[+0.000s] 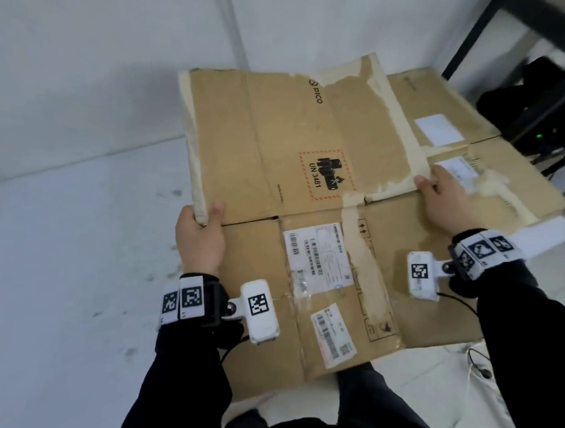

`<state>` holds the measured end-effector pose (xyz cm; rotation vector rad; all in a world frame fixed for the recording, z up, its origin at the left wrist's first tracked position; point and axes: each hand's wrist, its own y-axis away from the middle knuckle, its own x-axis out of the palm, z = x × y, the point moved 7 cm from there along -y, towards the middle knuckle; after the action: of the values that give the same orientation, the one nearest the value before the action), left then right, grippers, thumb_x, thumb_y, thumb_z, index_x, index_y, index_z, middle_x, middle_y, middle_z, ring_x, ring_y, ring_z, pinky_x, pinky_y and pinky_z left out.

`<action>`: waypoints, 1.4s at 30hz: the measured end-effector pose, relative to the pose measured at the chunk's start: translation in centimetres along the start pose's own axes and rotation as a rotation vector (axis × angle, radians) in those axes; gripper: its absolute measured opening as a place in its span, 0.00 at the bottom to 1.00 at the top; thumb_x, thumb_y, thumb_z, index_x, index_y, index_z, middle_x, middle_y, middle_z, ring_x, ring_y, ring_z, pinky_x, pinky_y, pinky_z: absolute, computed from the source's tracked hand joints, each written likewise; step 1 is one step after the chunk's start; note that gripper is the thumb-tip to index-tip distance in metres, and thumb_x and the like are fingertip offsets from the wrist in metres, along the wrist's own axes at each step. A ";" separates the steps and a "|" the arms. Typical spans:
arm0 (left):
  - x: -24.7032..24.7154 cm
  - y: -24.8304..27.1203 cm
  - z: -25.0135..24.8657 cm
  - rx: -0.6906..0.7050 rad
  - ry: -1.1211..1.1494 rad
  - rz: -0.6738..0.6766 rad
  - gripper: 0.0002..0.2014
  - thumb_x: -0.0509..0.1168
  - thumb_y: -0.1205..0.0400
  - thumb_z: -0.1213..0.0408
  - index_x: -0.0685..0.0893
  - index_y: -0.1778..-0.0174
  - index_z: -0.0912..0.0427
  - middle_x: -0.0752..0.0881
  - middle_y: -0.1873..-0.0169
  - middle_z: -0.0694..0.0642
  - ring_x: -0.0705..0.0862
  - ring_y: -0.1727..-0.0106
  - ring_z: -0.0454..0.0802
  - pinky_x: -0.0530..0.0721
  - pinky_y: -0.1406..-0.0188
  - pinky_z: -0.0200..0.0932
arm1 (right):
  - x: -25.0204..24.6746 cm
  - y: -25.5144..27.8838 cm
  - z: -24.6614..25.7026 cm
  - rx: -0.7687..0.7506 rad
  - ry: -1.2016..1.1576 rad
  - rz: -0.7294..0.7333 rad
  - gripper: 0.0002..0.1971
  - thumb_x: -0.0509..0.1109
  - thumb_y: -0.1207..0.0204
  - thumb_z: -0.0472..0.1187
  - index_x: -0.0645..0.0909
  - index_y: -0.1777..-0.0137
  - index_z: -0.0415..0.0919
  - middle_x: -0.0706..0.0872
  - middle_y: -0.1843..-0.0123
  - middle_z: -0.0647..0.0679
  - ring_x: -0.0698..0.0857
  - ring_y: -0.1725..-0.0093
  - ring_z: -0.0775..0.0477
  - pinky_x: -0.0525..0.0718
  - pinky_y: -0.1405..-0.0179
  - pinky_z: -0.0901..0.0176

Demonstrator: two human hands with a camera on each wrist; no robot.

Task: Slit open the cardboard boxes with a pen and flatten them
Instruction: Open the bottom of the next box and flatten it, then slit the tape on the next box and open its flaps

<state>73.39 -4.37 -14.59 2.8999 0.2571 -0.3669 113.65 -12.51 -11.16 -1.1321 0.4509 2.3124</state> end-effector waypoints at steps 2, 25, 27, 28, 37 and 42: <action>6.3 0.4 -2.1 0.008 0.037 0.035 0.12 0.65 0.17 0.58 0.72 0.63 0.57 0.72 0.69 0.49 0.70 0.69 0.42 0.68 0.71 0.35 | -3.6 -4.1 -3.1 -0.002 0.007 -0.040 0.21 0.56 0.15 0.44 0.69 0.25 0.35 0.78 0.31 0.33 0.75 0.31 0.33 0.70 0.33 0.46; 44.4 0.2 -3.9 -0.274 -0.196 0.057 0.24 0.56 0.16 0.73 0.64 0.23 0.67 0.76 0.30 0.68 0.77 0.32 0.65 0.74 0.38 0.47 | -7.5 -22.8 -23.5 0.214 0.180 0.412 0.48 0.61 0.26 0.68 0.38 0.17 0.53 0.34 0.16 0.39 0.35 0.18 0.33 0.44 0.25 0.21; 45.3 0.1 -3.0 -0.263 -0.258 0.103 0.28 0.54 0.15 0.71 0.55 0.18 0.63 0.70 0.25 0.67 0.72 0.26 0.65 0.70 0.28 0.50 | -5.5 -21.5 -24.1 0.210 0.206 0.492 0.53 0.59 0.33 0.76 0.33 0.18 0.57 0.29 0.18 0.41 0.30 0.20 0.34 0.37 0.29 0.18; 45.6 0.1 -2.4 -0.256 -0.300 0.136 0.29 0.54 0.15 0.69 0.52 0.17 0.63 0.67 0.22 0.66 0.68 0.24 0.64 0.67 0.24 0.52 | -4.8 -20.9 -24.4 0.214 0.238 0.511 0.55 0.59 0.36 0.78 0.32 0.18 0.57 0.26 0.18 0.42 0.27 0.21 0.34 0.34 0.31 0.18; 43.1 1.8 -1.5 -0.081 -0.452 0.443 0.32 0.58 0.15 0.69 0.53 0.16 0.61 0.71 0.23 0.61 0.73 0.25 0.59 0.68 0.27 0.45 | -3.5 -20.8 -25.0 0.250 0.424 0.502 0.62 0.59 0.46 0.83 0.29 0.19 0.58 0.22 0.20 0.42 0.24 0.22 0.35 0.33 0.30 0.20; 35.6 8.2 0.4 -0.202 -0.143 0.411 0.16 0.60 0.14 0.68 0.78 0.30 0.65 0.85 0.41 0.64 0.85 0.50 0.51 0.79 0.55 0.30 | -4.2 -20.3 -23.3 0.209 0.245 0.316 0.44 0.69 0.27 0.61 0.52 0.17 0.47 0.47 0.16 0.36 0.43 0.18 0.30 0.44 0.24 0.24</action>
<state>108.84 -7.23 -22.82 2.6226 -0.3029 -0.4424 142.30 -9.04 -23.00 -1.3211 1.0034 2.3223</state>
